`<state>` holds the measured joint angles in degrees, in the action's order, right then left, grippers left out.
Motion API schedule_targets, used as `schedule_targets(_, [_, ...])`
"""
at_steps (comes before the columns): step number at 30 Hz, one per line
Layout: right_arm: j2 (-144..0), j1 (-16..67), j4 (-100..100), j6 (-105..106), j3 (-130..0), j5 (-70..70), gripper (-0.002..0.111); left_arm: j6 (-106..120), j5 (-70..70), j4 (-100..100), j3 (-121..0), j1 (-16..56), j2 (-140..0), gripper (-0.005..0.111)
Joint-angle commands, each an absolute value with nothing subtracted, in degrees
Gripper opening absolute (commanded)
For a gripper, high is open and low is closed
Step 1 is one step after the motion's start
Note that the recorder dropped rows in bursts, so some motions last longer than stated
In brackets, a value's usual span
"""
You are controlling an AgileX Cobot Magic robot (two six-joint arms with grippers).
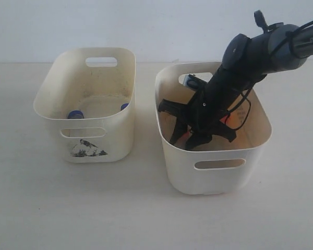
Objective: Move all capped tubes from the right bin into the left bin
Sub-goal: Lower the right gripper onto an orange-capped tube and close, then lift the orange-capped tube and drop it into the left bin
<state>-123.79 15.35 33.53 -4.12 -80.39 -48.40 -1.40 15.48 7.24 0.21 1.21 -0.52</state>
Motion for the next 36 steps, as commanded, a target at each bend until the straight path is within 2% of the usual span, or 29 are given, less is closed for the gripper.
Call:
schedule_targets(1, [-126.6, 15.3, 28.0, -4.7, -79.4, -48.6, 0.019, -2.1, 14.9, 6.6, 0.0, 1.1, -0.4, 0.004])
schedule_targets(5, [-126.3, 15.3, 27.1, -5.0, -79.4, -48.6, -0.001, -2.1, 14.9, 6.6, 0.0, 1.1, -0.4, 0.004])
schedule_targets(13, [-119.8, 13.3, 17.5, -9.8, -79.5, -48.5, 0.0, -2.1, 14.9, 6.6, 0.0, 1.1, -0.4, 0.004])
schedule_targets(25, [-105.3, 9.1, 14.9, -6.6, -79.5, -45.9, 0.0, -2.1, 14.9, 6.6, 0.0, 1.1, -0.4, 0.004])
schedule_targets(31, [-99.2, 9.6, 24.7, -4.0, -79.5, -42.6, 0.0, -2.1, 14.9, 6.6, 0.0, 1.1, -0.4, 0.004])
schedule_targets(36, [-96.1, 15.9, 36.8, 5.0, -80.1, -36.7, 0.0, -2.1, 14.9, 6.6, 0.0, 1.1, -0.4, 0.004])
